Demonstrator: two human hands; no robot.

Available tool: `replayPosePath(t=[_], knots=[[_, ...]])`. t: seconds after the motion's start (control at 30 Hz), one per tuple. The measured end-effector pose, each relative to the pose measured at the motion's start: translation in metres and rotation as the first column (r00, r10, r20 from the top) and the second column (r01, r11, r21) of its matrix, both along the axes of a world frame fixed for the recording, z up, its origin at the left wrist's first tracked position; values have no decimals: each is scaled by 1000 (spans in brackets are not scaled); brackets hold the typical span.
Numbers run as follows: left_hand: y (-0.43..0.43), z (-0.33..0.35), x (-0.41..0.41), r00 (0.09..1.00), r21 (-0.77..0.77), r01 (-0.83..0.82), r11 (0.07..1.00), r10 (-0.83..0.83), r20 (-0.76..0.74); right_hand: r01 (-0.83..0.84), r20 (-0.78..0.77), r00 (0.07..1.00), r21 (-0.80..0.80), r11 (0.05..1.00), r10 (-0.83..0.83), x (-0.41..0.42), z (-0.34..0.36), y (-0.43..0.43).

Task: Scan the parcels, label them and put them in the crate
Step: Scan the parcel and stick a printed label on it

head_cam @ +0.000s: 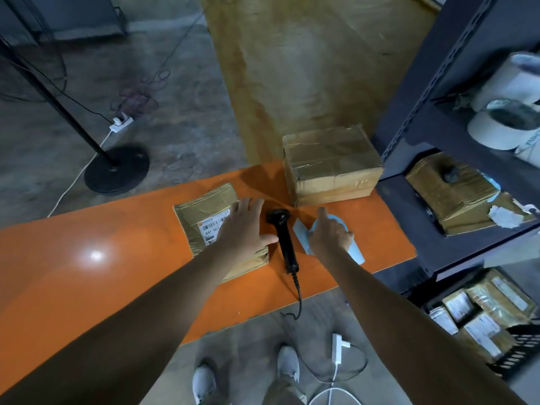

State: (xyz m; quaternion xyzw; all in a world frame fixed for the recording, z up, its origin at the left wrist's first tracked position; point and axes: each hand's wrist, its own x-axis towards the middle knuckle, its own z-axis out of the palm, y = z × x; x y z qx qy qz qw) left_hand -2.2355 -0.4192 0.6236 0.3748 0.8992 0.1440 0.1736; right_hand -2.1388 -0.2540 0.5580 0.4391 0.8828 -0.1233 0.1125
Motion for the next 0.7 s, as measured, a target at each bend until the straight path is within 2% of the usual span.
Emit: replayPosePath(t=[0.1, 0.17, 0.27, 0.4, 0.57, 0.63, 0.7], knots=[[-1, 5, 5, 998, 37, -24, 999, 22, 51, -52, -56, 997, -34, 998, 50, 8, 10, 5], [-1, 10, 8, 992, 88, -59, 994, 49, 112, -47, -245, 970, -142, 989, 11, 16, 21, 10], [-1, 20, 10, 971, 148, -128, 981, 93, 219, -99, -487, 869, -337, 936, -83, 25, 44, 15], [-2, 41, 3, 878, 184, -277, 943, 170, 448, -172, -594, 791, -443, 880, -144, 19, 83, 10], [-8, 65, -12, 788, 260, -437, 861, 227, 573, -335, -700, 696, -516, 789, -162, 8, 114, -11], [-13, 72, -16, 743, 302, -484, 822, 203, 638, -388, -723, 674, -520, 761, -152, 3, 124, -21], [-20, 74, -19, 745, 372, -488, 790, 154, 649, -437, -742, 657, -517, 736, -131, -3, 131, -30]])
